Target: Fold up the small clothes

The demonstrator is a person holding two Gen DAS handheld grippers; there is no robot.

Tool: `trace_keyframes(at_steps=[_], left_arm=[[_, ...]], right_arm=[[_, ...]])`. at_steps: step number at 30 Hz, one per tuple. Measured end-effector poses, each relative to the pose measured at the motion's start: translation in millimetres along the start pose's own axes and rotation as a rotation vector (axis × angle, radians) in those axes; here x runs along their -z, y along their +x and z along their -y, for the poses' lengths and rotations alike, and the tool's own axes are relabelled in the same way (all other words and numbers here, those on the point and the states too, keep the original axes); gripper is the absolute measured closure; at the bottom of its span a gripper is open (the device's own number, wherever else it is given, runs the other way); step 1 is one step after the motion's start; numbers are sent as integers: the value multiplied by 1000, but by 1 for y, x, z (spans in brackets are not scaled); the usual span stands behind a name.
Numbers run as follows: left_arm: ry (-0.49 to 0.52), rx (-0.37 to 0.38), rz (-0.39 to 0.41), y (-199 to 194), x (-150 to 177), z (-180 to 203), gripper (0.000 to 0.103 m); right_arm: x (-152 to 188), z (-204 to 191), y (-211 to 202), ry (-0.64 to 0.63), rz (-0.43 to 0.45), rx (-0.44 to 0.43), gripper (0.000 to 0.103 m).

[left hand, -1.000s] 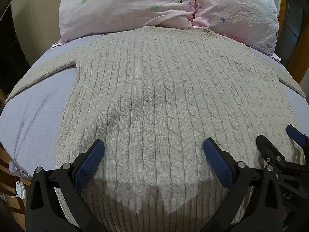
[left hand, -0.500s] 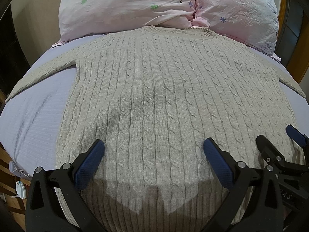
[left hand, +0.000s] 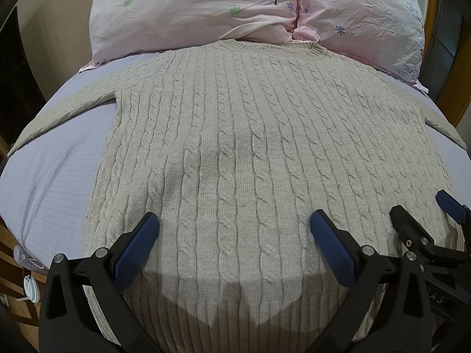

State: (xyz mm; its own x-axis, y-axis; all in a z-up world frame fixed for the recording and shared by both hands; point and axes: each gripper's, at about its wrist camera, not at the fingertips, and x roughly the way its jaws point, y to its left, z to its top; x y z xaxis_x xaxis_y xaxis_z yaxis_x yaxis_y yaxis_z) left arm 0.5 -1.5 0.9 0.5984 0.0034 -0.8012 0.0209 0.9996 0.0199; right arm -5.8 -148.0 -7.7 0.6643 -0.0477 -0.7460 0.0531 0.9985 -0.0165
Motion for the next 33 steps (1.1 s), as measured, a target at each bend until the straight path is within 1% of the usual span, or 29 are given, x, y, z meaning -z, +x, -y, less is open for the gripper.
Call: trace_keyframes(at_steps=[6,7,8,9,10,11,12,13,14,15,17,18,19,20,21,22,23,24,26,27,28,31,33], left_arm=[[2,0,8,-2,0,1,1],[6,2,12,-6,-2,2,1],[14,9,16,-5,-4,1,1],[22,20,15,-6,-3,1,1],[31,51,7,-10,-2,-3,1],[29,64,6,-11,-1,-3,1],[20,99,8,-12,-2,-8,1],[6,140,15,-14,-4,-16,1],[-43,215,51,-19,-10,-34,1],[-64,244,68,-20,-12,-44,1],[-140,324,137,-26,-20,-71,1],[-163,334,174,-29,-26,-84,1],[-162,315,201,-30,-32,-94,1],[-158,300,211,-30,-35,-98,1],[-150,279,227,-30,-40,-106,1],[-150,273,239,-28,-45,-113,1],[-160,276,245,-26,-46,-119,1],[-186,294,258,-24,-48,-128,1],[-265,350,279,-21,-51,-149,1],[-291,355,278,-19,-53,-155,1],[-342,354,273,-14,-57,-168,1],[-429,331,286,-8,-57,-193,1],[-484,297,312,-7,-56,-209,1]], right_arm=[[0,0,0,-2,6,-4,2],[0,1,0,-6,15,-16,2],[-1,5,-1,-8,29,-48,2],[-5,15,-4,5,53,-101,2],[-11,31,-8,39,92,-145,2],[-18,54,-18,85,140,-171,2],[-26,80,-25,150,186,-154,2],[-35,110,-32,235,216,-95,2],[-43,144,-35,325,231,-47,2],[-48,174,-37,409,237,-22,2],[-53,242,-33,606,230,12,4],[-56,285,-24,728,201,50,11],[-55,317,-17,830,169,74,17],[-53,339,-10,901,148,83,30],[-48,367,-1,1002,122,83,39],[-44,388,8,1079,102,71,41],[-40,400,15,1125,91,56,45],[-37,413,21,1174,111,20,46],[-39,424,25,1207,134,11,48],[-41,428,29,1222,139,2,48],[-43,432,32,1238,147,-12,48],[-46,446,41,1277,173,-31,55],[-45,453,46,1291,199,-35,63]])
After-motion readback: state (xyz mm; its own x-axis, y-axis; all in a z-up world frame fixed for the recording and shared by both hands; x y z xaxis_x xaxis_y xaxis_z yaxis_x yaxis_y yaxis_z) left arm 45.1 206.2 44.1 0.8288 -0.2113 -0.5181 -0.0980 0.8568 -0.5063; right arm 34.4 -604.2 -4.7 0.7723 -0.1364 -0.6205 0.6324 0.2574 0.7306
